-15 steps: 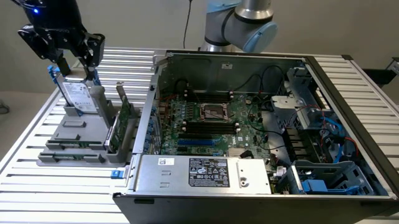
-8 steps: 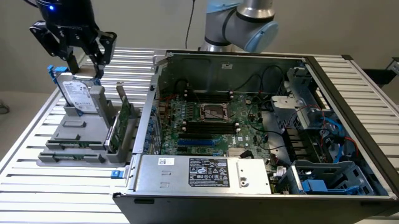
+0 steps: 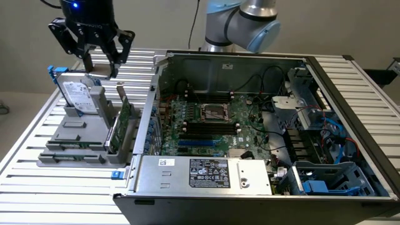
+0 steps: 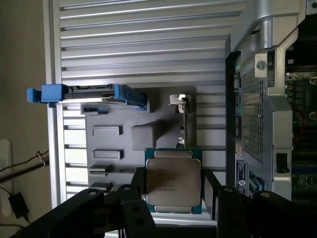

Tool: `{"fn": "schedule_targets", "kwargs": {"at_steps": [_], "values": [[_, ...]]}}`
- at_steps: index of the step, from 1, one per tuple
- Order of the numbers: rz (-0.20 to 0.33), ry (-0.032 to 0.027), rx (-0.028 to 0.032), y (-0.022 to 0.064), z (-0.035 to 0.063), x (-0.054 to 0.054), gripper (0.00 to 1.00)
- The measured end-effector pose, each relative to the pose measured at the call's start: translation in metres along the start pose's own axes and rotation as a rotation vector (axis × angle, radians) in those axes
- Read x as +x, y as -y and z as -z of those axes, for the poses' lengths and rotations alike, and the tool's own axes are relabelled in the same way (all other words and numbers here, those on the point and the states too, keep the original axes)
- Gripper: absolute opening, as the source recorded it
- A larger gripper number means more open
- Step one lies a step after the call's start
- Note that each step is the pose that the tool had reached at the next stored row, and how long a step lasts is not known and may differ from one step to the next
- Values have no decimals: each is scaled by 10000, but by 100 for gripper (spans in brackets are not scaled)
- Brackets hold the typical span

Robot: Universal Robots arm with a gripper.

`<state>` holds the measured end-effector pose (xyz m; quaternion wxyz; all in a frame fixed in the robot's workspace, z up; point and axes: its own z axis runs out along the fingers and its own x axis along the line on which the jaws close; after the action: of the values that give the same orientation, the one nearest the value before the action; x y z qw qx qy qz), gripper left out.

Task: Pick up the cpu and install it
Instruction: 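Pick up the cpu and move it towards the insertion slot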

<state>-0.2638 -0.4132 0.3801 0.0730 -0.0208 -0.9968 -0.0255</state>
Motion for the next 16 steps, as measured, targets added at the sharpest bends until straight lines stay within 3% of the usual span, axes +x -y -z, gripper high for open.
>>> {"fn": "schedule_targets", "kwargs": {"at_steps": [11, 16], "values": [[-18, -360, 14, -24, 109, -488, 55], [-26, -472, 17, -36, 168, -710, 55]]}}
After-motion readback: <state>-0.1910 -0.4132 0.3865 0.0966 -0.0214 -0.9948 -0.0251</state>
